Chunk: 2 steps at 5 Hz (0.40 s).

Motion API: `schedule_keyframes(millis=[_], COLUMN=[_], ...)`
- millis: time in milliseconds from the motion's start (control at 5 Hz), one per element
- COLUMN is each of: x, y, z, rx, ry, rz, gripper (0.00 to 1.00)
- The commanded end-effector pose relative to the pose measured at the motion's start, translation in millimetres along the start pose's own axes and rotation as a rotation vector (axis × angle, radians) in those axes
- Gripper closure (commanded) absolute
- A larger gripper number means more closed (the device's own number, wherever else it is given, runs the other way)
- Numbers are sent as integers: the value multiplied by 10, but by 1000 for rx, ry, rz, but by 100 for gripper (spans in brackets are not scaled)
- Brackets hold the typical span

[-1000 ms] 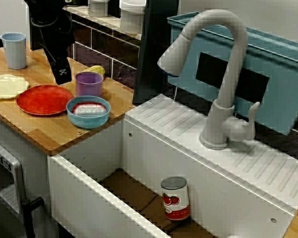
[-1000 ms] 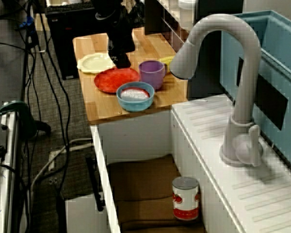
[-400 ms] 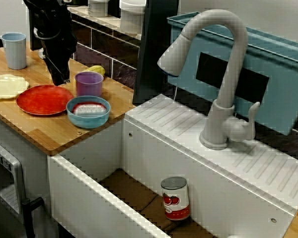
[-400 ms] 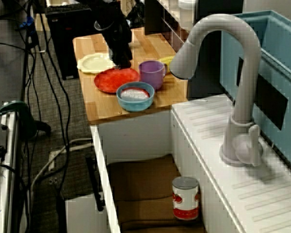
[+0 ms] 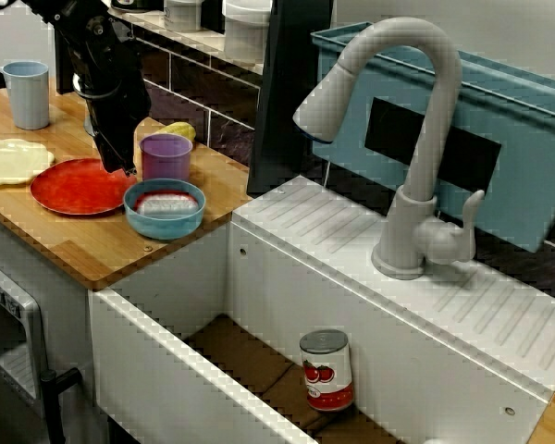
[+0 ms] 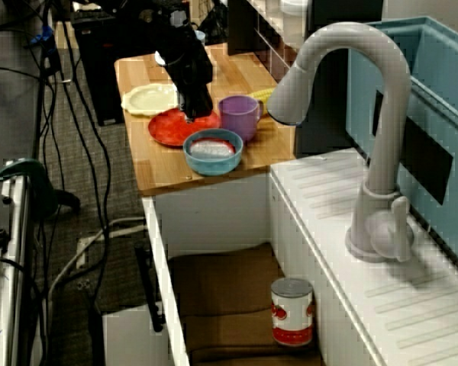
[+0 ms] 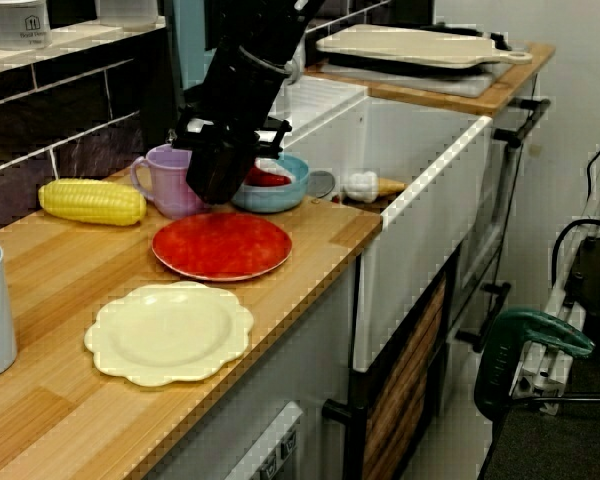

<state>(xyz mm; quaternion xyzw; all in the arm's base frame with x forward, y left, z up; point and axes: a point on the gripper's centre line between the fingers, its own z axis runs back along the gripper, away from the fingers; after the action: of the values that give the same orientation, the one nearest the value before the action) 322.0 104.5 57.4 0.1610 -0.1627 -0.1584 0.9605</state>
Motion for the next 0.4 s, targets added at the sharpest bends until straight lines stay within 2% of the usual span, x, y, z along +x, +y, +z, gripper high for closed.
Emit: schedule_keyframes(millis=[0, 200], x=[-11, 62], y=[34, 4], z=[43, -1], rx=[-4, -49], ry=[3, 40], rz=[21, 104], gripper=[100, 100])
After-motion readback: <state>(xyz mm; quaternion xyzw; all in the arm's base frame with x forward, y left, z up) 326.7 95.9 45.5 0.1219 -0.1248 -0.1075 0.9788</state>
